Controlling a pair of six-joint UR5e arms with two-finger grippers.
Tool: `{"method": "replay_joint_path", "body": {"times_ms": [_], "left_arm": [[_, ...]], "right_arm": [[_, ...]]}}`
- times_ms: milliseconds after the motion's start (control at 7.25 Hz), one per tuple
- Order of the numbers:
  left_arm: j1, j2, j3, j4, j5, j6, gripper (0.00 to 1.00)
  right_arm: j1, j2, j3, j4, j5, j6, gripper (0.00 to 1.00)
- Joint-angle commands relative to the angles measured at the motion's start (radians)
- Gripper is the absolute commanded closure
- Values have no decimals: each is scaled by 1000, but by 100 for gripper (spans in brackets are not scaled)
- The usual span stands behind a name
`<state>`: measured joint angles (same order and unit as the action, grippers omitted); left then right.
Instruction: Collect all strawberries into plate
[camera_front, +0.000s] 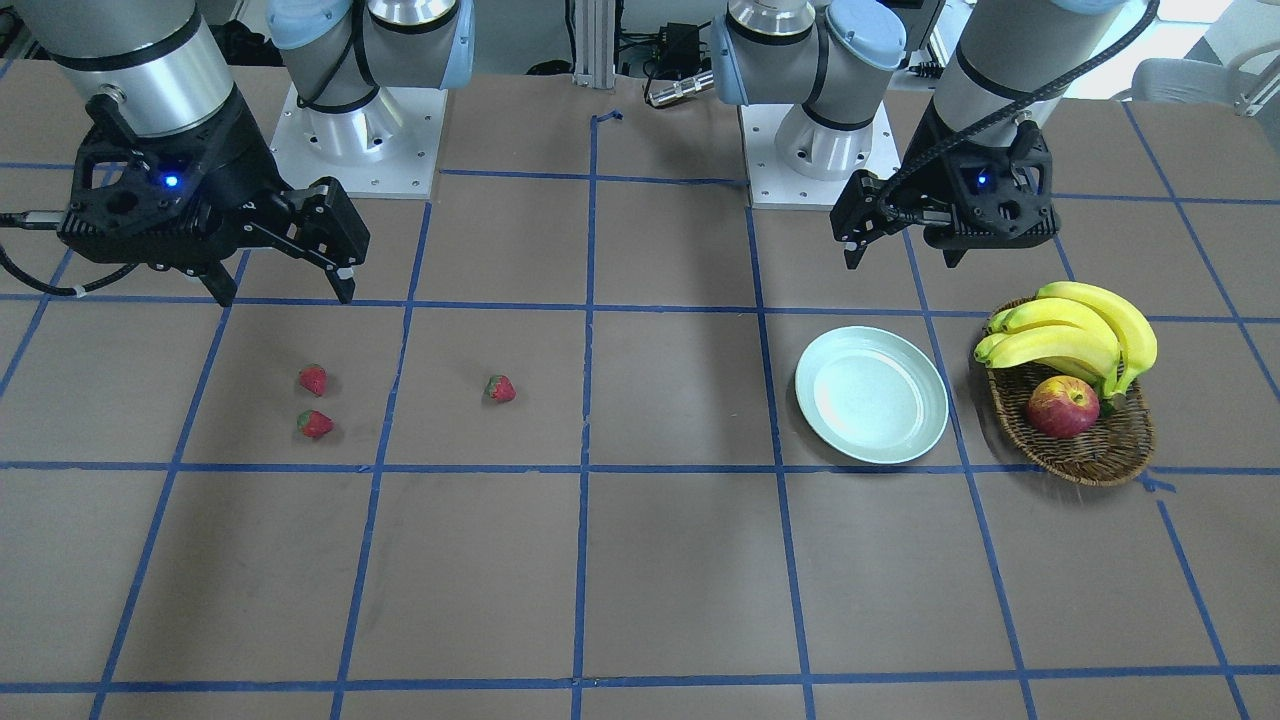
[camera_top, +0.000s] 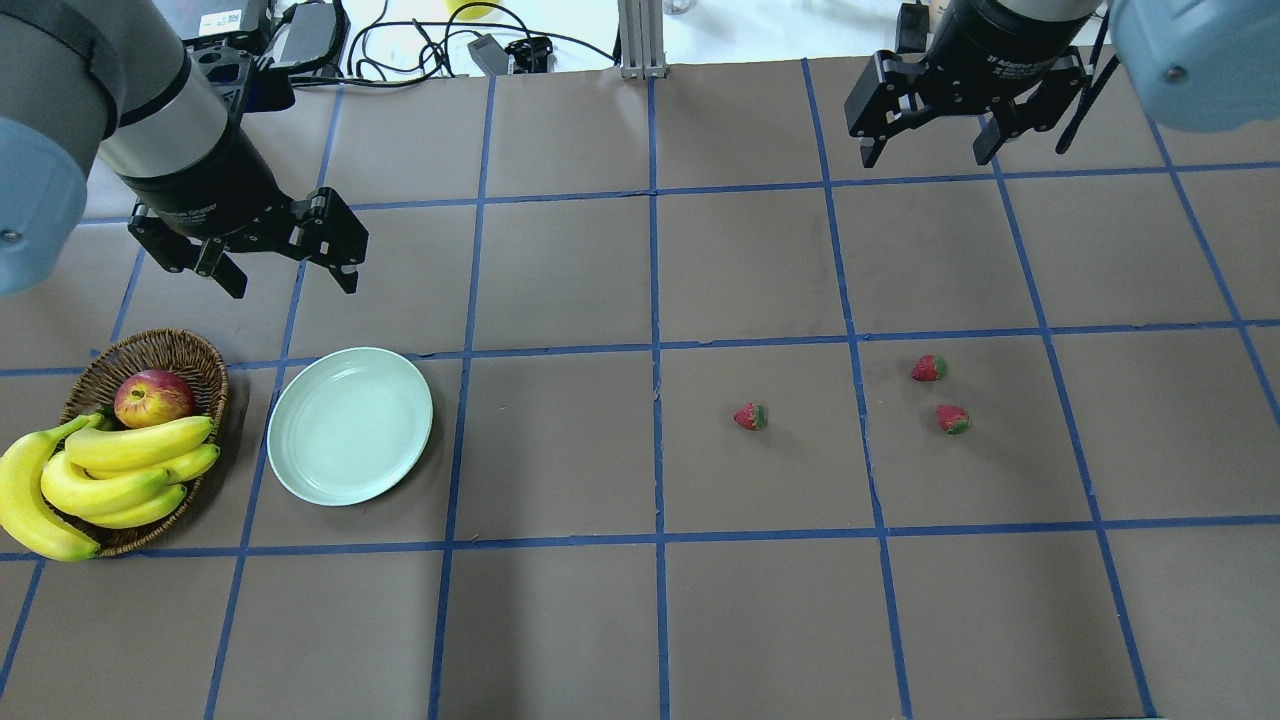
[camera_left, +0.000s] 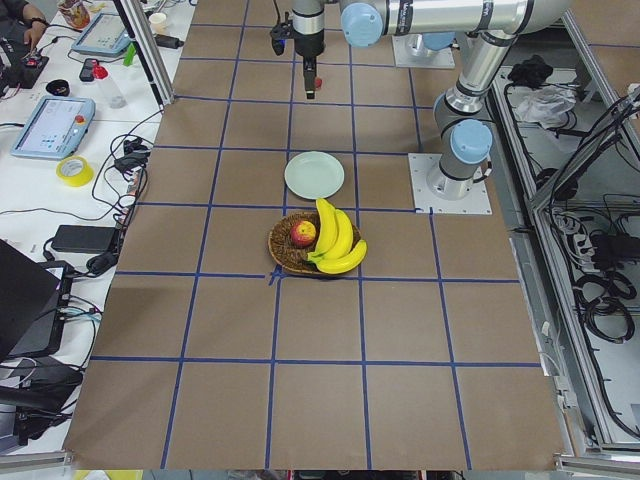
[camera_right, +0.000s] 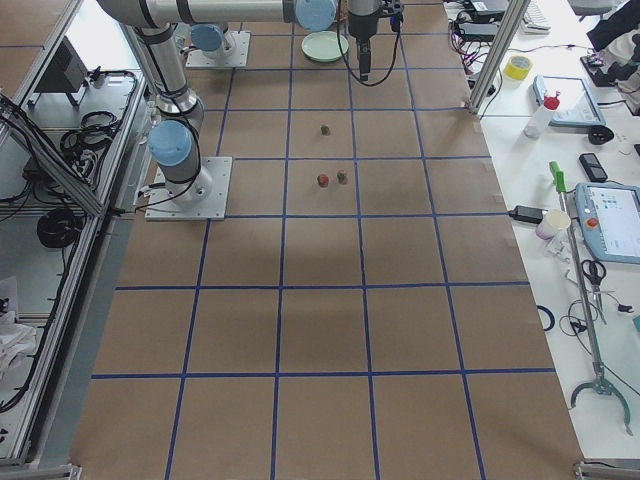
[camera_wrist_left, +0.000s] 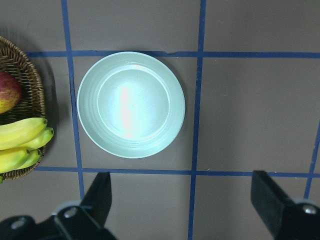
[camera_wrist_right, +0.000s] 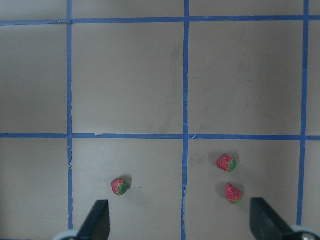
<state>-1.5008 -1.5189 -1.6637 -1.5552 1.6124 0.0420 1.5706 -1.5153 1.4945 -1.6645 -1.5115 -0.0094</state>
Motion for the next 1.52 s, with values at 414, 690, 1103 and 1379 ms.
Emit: {"method": "replay_joint_path", "body": {"times_ms": [414, 690, 1103, 1379], "left_arm": [[1, 3, -15, 3, 0, 1, 0], [1, 5, -13, 6, -2, 1, 0], [-1, 6, -15, 3, 0, -1, 0], [1, 6, -22, 4, 0, -1, 0]], "right_arm": [[81, 113, 20, -144, 13, 104, 0], [196, 182, 119, -233, -6, 163, 0], [210, 204, 401, -544, 10, 67, 0], [212, 225, 434, -578, -6, -26, 0]]}}
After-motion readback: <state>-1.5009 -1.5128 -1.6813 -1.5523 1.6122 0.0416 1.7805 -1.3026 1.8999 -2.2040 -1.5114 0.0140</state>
